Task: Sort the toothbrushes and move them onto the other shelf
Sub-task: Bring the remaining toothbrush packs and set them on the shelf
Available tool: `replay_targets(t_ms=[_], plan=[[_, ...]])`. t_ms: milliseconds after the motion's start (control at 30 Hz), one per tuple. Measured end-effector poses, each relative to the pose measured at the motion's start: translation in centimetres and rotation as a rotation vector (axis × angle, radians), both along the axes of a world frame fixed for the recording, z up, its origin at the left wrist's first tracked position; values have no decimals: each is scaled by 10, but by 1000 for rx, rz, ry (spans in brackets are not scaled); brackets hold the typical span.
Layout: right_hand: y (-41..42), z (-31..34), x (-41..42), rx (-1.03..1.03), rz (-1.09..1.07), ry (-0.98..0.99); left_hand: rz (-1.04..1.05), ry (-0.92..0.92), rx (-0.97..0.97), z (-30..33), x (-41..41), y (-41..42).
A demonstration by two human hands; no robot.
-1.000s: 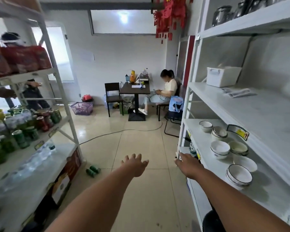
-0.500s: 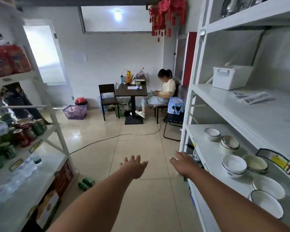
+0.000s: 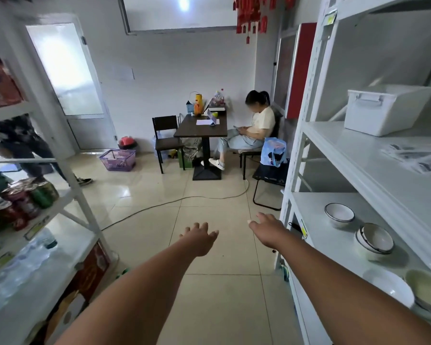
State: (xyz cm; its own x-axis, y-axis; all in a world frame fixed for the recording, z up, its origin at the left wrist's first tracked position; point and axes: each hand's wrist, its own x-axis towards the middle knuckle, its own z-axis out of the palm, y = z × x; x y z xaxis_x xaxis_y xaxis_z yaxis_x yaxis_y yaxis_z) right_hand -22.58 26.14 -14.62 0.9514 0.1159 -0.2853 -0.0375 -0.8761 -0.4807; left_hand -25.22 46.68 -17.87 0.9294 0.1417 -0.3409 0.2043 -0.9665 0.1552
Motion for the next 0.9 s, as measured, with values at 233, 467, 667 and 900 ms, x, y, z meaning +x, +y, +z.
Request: replay_targets(t_ms=[233, 467, 667, 900], plan=[[12, -14, 95, 19, -104, 21, 35, 41, -22, -17, 99, 27], [47, -16, 182, -127, -34, 52, 54, 50, -134, -19, 205, 58], [58, -2, 253, -250, 32, 21, -91, 36, -67, -31, 296, 72], [25, 34, 352, -298, -39, -108, -312, -48, 82, 6, 414, 28]])
